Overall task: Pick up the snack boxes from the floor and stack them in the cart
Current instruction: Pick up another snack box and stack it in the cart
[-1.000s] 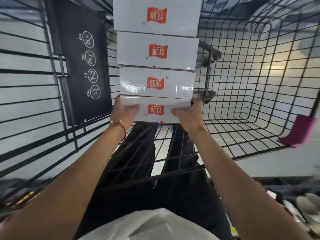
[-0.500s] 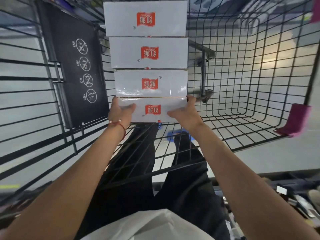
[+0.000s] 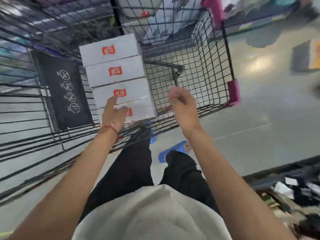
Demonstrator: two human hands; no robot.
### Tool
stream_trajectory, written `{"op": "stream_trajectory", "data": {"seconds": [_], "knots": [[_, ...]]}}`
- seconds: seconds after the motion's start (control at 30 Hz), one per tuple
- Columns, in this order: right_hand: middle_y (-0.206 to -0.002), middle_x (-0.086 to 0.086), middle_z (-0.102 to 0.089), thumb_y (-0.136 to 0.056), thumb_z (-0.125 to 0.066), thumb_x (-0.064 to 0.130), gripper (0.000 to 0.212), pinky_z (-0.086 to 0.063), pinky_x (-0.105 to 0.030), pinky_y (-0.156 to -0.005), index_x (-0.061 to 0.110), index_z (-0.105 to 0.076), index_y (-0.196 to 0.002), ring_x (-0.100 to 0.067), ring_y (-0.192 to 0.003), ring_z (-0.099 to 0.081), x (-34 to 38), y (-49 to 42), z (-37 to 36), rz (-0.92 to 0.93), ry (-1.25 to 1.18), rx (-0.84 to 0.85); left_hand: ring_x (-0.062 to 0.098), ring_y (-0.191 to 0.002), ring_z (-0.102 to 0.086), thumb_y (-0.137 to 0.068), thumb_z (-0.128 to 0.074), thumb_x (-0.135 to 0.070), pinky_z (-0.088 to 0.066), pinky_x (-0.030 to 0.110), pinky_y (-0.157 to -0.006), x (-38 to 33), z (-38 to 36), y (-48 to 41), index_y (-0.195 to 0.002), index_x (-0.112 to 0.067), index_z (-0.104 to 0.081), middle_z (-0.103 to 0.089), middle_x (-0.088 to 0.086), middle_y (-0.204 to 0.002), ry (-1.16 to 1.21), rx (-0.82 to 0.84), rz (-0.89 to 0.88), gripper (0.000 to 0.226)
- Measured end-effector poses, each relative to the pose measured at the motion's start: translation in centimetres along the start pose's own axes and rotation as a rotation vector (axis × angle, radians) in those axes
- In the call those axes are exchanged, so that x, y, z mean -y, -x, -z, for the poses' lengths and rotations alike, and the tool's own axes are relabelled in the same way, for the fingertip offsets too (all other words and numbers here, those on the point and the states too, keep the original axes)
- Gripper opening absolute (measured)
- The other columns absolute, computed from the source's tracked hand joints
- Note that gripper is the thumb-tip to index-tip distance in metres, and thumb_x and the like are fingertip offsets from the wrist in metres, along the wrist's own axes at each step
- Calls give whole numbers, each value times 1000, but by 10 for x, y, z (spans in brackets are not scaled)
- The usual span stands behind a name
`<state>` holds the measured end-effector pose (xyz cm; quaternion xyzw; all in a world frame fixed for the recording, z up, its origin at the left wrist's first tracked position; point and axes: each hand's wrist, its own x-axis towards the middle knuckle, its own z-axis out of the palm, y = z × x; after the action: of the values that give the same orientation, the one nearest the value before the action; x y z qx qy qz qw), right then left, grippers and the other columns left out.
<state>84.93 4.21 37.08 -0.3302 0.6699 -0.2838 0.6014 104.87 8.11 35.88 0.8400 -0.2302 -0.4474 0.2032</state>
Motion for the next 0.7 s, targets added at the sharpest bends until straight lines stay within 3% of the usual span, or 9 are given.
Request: {"op": "stream_trajectory", "data": {"seconds": [0.13, 0.23, 0.3, 0.37, 0.47, 0.6, 0.7], "knots": [[-107, -5, -67, -98, -65, -1, 20, -53, -32, -99, 4, -67, -117, -17, -102, -64, 15, 29, 56, 70, -162, -124, 16, -125, -51, -98, -57, -10, -39, 24, -105, -36, -29, 49, -143, -14, -49, -50, -2, -143, 46, 60, -160, 47], [-102, 2, -71, -97, -67, 1, 19, -53, -37, -100, 16, -70, -108, -16, -99, -65, 21, 53, 102, 95, -232, -202, 16, -122, -54, -98, -57, -11, -42, 25, -100, -60, -52, 88, -139, -18, -53, -54, -8, -135, -23, 122, -321, 42], [-114, -5, -74, -96, -65, 0, 21, -52, -35, -96, 17, -70, -105, -16, -100, -65, 25, 71, 133, 135, -290, -232, 14, -119, -58, -97, -56, -11, -45, 28, -101, -75, -68, 116, -137, -20, -55, -57, -10, -133, -70, 166, -441, 41], [-125, -14, -72, -94, -65, 1, 20, -49, -29, -92, 20, -68, -101, -15, -101, -65, 30, 90, 162, 166, -342, -260, 10, -116, -57, -98, -55, -9, -44, 23, -99, -90, -86, 144, -136, -19, -57, -59, -9, -133, -109, 215, -534, 40], [-104, -5, -75, -82, -64, 16, 24, -50, -25, -84, 20, -68, -106, -16, -95, -67, 31, 113, 200, 175, -392, -348, 7, -114, -57, -98, -54, -5, -42, 17, -99, -110, -116, 178, -133, -16, -59, -62, -7, -126, -122, 307, -626, 38], [-107, -3, -74, -93, -65, 11, 22, -54, -33, -95, 24, -69, -110, -19, -104, -69, 21, 134, 246, 176, -418, -443, 7, -111, -61, -97, -55, -2, -44, 5, -93, -134, -157, 212, -129, -13, -61, -67, 0, -122, -159, 443, -744, 35], [-108, -1, -74, -98, -60, 2, 26, -53, -31, -98, 21, -69, -113, -14, -104, -69, 13, 147, 275, 183, -469, -517, 13, -110, -65, -95, -57, 1, -49, 18, -98, -153, -188, 233, -125, -15, -63, -69, 6, -118, -157, 550, -795, 34]]}}
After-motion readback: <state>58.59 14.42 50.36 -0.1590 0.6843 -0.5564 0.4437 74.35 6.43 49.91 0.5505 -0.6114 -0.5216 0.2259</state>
